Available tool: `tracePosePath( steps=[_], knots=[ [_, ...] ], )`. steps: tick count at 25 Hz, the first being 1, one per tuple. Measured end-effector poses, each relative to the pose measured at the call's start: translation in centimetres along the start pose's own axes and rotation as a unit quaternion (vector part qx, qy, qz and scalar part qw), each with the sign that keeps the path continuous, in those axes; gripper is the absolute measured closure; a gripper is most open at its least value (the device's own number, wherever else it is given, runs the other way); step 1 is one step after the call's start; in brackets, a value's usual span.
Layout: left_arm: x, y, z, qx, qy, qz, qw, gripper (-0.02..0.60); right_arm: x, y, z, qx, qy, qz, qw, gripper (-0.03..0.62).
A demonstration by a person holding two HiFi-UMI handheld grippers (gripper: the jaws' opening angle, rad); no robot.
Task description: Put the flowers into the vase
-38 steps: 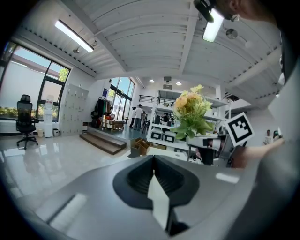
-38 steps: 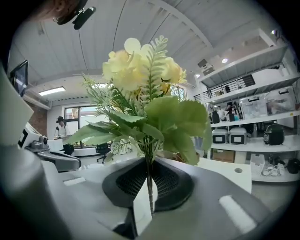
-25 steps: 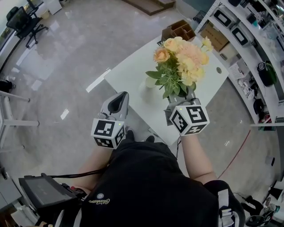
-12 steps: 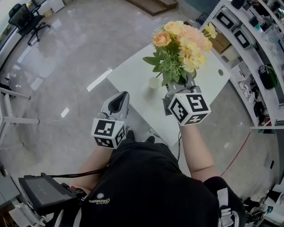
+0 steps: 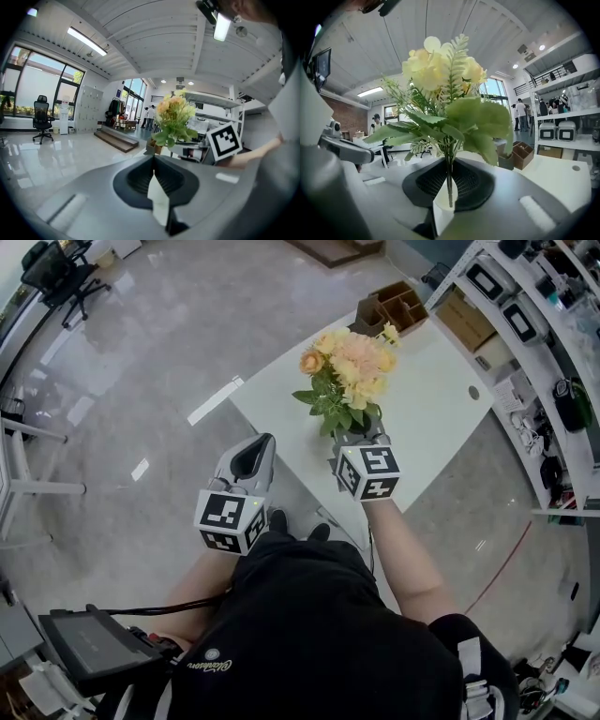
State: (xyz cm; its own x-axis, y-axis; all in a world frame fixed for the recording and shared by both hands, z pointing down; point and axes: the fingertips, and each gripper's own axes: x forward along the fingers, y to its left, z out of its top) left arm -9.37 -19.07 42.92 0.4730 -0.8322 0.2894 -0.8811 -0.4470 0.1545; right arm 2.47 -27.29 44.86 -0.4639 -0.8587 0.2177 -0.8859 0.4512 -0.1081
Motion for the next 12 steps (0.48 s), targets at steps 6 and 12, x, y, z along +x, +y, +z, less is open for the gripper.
tracePosePath(
  steps=[6, 12],
  knots=[
    [-0.1, 0.3, -0.3, -0.003, 0.003, 0.004, 1.0, 0.575, 0.6, 0.0, -1.9, -0.016, 0.025, -0.005, 1.0, 0.556],
    [-0.2, 0.5, -0.4, -0.005, 0.003, 0.007, 1.0, 0.575, 0.3, -0.4, -2.4, -0.014, 0.044, -0.013, 0.999, 0.556]
  ],
)
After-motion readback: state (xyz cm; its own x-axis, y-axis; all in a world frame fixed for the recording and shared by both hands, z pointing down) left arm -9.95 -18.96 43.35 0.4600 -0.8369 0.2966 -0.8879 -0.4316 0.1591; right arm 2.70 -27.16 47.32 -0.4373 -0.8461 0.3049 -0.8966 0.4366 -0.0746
